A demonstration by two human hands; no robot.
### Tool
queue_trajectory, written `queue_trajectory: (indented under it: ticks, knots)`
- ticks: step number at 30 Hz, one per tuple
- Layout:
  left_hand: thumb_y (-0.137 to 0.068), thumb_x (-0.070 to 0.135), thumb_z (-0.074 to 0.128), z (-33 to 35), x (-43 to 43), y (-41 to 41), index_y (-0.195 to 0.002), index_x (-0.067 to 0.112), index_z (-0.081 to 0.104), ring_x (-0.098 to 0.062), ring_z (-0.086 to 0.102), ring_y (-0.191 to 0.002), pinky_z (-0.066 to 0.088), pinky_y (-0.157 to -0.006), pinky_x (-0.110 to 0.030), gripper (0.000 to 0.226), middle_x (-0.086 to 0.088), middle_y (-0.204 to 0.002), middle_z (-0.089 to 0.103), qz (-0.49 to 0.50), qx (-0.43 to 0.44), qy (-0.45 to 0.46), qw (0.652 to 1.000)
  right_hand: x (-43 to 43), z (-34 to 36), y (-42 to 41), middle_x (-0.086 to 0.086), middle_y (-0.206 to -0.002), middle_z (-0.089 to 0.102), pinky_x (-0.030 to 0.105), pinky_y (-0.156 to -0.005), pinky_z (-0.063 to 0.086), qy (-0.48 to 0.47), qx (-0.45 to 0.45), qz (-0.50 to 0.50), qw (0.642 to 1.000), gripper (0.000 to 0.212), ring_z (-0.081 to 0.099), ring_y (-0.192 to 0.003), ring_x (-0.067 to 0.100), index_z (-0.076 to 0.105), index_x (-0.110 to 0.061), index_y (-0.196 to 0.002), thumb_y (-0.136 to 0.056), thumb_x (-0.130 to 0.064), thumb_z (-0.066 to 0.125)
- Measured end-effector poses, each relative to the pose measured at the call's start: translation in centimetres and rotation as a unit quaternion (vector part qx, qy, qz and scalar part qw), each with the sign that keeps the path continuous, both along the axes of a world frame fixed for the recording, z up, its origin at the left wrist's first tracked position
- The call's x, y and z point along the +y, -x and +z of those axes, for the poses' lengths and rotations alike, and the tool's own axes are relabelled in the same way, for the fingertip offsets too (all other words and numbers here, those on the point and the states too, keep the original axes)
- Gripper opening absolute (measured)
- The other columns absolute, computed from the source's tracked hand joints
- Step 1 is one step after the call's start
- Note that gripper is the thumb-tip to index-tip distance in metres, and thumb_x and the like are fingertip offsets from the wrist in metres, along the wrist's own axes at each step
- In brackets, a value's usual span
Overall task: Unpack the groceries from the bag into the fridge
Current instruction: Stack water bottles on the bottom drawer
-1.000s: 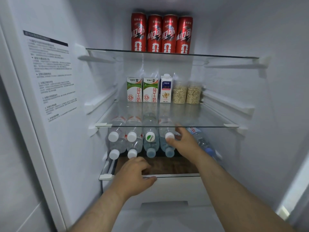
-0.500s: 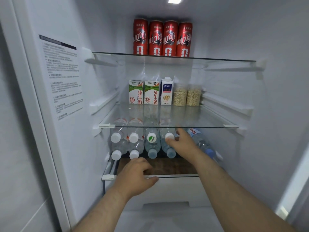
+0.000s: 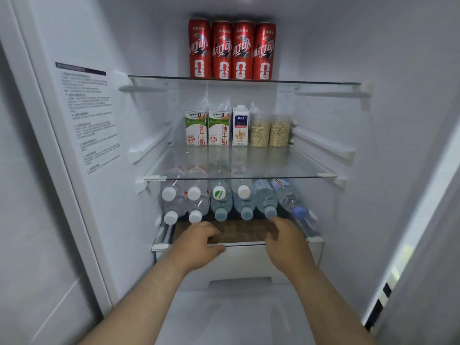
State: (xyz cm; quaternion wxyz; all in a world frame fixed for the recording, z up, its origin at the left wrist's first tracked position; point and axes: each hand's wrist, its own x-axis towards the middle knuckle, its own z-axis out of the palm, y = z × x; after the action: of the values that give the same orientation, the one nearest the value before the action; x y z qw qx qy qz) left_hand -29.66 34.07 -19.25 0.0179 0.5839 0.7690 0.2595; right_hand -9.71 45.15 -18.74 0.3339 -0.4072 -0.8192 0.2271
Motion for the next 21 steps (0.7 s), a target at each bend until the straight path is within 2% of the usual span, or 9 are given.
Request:
queue_trajectory:
  ticks: [2, 5, 7, 10, 14, 21]
  knots:
    - [-0.086, 0.045, 0.067, 0.4, -0.6, -0.5, -0.116, 0.026, 0.068, -0.004, 0.056, -0.098, 0.049, -0.088, -0.025, 0.035, 0.016, -0.108, 0.06, 0.017, -0.014, -0.007, 1.0, -0.5, -0.3, -1.3, 0.002, -0.134, 0.055, 0.029, -0.097, 0.044, -0.006, -0.026, 0.0, 1.0, 0.044, 0.053, -0.121, 0.02, 0.053, -0.017, -0.136, -0.093, -0.017, 0.056]
    - [-0.09, 0.04, 0.064, 0.6, -1.8, -1.4, -0.128, 0.022, 0.062, -0.008, 0.054, -0.115, 0.039, -0.095, -0.018, 0.043, 0.011, -0.124, 0.06, 0.039, 0.001, -0.037, 0.999, -1.1, -0.3, -3.1, 0.002, -0.138, 0.053, 0.029, -0.102, 0.039, -0.036, -0.047, -0.001, 0.998, 0.046, 0.049, -0.128, 0.021, 0.053, -0.014, -0.137, -0.092, -0.018, 0.059]
    - [-0.09, 0.041, 0.064, 0.9, -2.8, -2.2, -0.134, 0.022, 0.057, -0.008, 0.048, -0.127, 0.033, -0.1, -0.016, 0.049, 0.01, -0.135, 0.055, 0.047, 0.014, -0.045, 0.998, -1.4, -0.2, -4.0, 0.004, -0.134, 0.056, 0.03, -0.101, 0.04, -0.069, -0.056, 0.001, 0.996, 0.045, 0.051, -0.125, 0.023, 0.055, -0.012, -0.135, -0.09, -0.017, 0.06]
    - [-0.089, 0.046, 0.063, 1.2, -4.4, -3.4, -0.144, 0.026, 0.045, -0.008, 0.031, -0.142, 0.025, -0.114, -0.022, 0.061, 0.01, -0.152, 0.04, 0.058, 0.03, -0.034, 0.997, -2.2, -0.4, -4.6, 0.004, -0.127, 0.06, 0.029, -0.097, 0.043, -0.103, -0.055, 0.02, 0.993, 0.041, 0.056, -0.117, 0.022, 0.058, -0.011, -0.13, -0.089, -0.016, 0.062]
    - [-0.092, 0.046, 0.06, 1.3, -6.6, -5.4, -0.147, 0.028, 0.04, -0.004, 0.019, -0.146, 0.012, -0.113, -0.016, 0.062, 0.011, -0.156, 0.031, 0.084, 0.023, -0.043, 0.995, -3.6, -0.9, -4.9, 0.003, -0.125, 0.06, 0.032, -0.096, 0.047, -0.113, -0.054, 0.053, 0.991, 0.04, 0.057, -0.114, 0.022, 0.059, -0.012, -0.127, -0.087, -0.016, 0.063]
    - [-0.093, 0.05, 0.056, 1.0, -10.5, -7.7, -0.15, 0.033, 0.032, -0.001, 0.017, -0.146, 0.012, -0.114, -0.016, 0.063, 0.015, -0.158, 0.026, 0.098, 0.013, -0.028, 0.995, -6.0, -0.6, -6.6, -0.004, -0.142, 0.048, 0.028, -0.111, 0.033, -0.071, -0.095, 0.073, 0.99, 0.048, 0.042, -0.132, 0.015, 0.045, -0.02, -0.142, -0.095, -0.026, 0.053]
